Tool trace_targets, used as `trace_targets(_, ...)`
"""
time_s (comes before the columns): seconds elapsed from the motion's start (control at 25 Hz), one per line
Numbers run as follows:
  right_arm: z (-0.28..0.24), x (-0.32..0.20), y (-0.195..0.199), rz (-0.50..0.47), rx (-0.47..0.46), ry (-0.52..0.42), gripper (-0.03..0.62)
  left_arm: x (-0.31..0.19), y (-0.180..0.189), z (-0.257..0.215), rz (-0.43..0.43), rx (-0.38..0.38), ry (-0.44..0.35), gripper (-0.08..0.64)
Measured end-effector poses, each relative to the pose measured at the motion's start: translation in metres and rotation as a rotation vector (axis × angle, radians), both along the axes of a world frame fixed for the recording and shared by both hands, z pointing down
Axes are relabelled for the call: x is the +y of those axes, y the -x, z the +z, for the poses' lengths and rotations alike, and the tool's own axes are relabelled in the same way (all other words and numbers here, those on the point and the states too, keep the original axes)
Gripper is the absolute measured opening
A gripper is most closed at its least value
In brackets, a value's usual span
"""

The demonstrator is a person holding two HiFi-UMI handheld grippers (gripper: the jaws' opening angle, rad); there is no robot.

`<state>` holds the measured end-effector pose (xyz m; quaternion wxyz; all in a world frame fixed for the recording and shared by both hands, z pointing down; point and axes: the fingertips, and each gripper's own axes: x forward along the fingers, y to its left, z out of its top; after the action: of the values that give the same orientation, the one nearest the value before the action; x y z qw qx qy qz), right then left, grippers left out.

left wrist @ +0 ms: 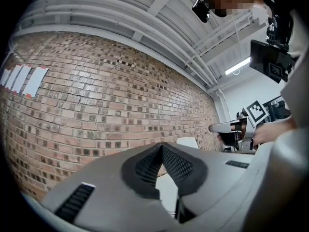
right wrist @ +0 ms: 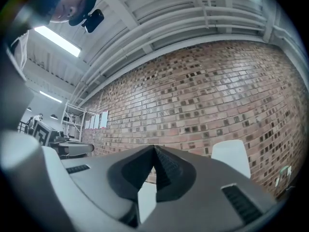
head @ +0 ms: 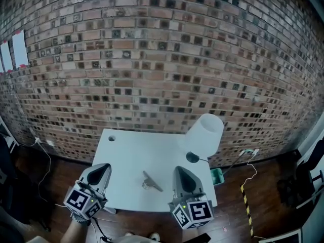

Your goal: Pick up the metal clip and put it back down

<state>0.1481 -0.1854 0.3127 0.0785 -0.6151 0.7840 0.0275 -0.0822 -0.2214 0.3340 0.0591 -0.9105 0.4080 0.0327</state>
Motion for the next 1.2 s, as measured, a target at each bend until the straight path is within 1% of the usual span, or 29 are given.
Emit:
trace_targets(0.16, 0.003, 0.015, 0.007, 0.054, -0.009, 0.027, -0.015, 0.011, 0.013, 0.007, 0.028, -0.022, 0.025, -0.006)
trace_targets(0.32, 0.014, 0.028, 0.015, 0.072, -0.015, 0.072, -0.015, 0.02, 0.019, 0.012, 0.075, -0.04, 0.008, -0.006)
trace_targets(0.4, 0.02, 0.043, 0.019, 0.081, -0.028, 0.079, -0.014, 0.026, 0.024, 0.022, 0.081, -0.044, 0.02, -0.006)
trace_targets(0.44, 0.023, 0.051, 0.021, 0.081, -0.037, 0.082, -0.015, 0.03, 0.027, 0.027, 0.073, -0.037, 0.035, -0.006)
trace_targets(0.52, 0.029, 0.067, 0.025, 0.073, -0.046, 0.094, -0.015, 0.043, 0.032, 0.033, 0.063, 0.002, 0.057, -0.008)
trace_targets(0.6, 0.035, 0.079, 0.026, 0.071, -0.035, 0.116, -0.017, 0.056, 0.031, 0.033, 0.071, 0.02, 0.059, -0.008)
trace_targets(0.76, 0.044, 0.103, 0.028, 0.055, -0.015, 0.151, -0.014, 0.085, 0.024, 0.037, 0.088, -0.044, 0.046, -0.008)
trace_targets(0.88, 0.046, 0.13, 0.026, 0.034, -0.016, 0.157, -0.015, 0.114, 0.022, 0.038, 0.077, -0.054, 0.049, -0.009)
trace_targets(1.0, 0.048, 0.169, 0.022, 0.01, -0.018, 0.148, -0.015, 0.152, 0.014, 0.036, 0.059, -0.059, 0.038, -0.009)
trace_targets(1.2, 0.048, 0.266, -0.009, -0.015, 0.0, 0.148, -0.015, 0.248, -0.016, 0.032, 0.025, -0.046, 0.011, -0.009)
